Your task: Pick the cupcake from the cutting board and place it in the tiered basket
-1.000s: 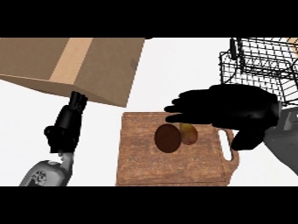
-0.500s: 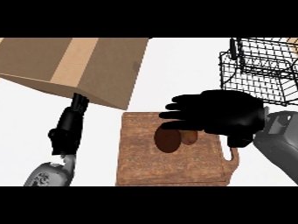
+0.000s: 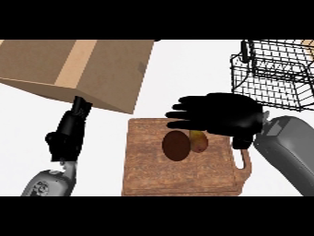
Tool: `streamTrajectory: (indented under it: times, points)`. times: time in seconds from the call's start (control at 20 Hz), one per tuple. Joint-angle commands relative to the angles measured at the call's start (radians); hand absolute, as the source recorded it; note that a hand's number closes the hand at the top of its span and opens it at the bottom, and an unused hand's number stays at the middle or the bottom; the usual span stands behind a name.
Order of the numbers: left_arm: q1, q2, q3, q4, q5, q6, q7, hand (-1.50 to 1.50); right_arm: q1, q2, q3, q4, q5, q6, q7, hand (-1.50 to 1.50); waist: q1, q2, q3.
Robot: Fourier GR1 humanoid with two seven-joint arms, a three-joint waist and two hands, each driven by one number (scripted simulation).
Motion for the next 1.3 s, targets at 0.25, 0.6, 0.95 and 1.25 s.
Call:
streamTrajectory:
  times: [0.25, 0.6, 0.95, 1.25]
  points:
    - [-0.054, -0.037, 0.011, -0.014, -0.071, 0.029, 0.083, 0.0, -0.032, 0.109, -0.002, 0.164, 0.076, 0.031, -0.045, -1.5, 0.002, 0.002, -0.002]
    - [-0.007, -0.012, 0.054, -0.012, -0.027, -0.056, 0.028, 0.0, -0.039, 0.15, -0.004, 0.212, 0.107, 0.021, -0.105, -1.5, 0.004, 0.002, -0.002]
    - [0.016, -0.039, 0.074, 0.016, -0.036, -0.066, -0.026, 0.0, 0.031, 0.181, 0.029, 0.21, 0.163, -0.023, -0.114, -1.5, 0.0, 0.001, -0.002]
    - [-0.041, -0.046, 0.118, 0.063, -0.025, -0.088, -0.025, 0.0, 0.018, 0.139, -0.003, 0.172, 0.149, 0.073, -0.128, -1.5, -0.005, 0.001, -0.003]
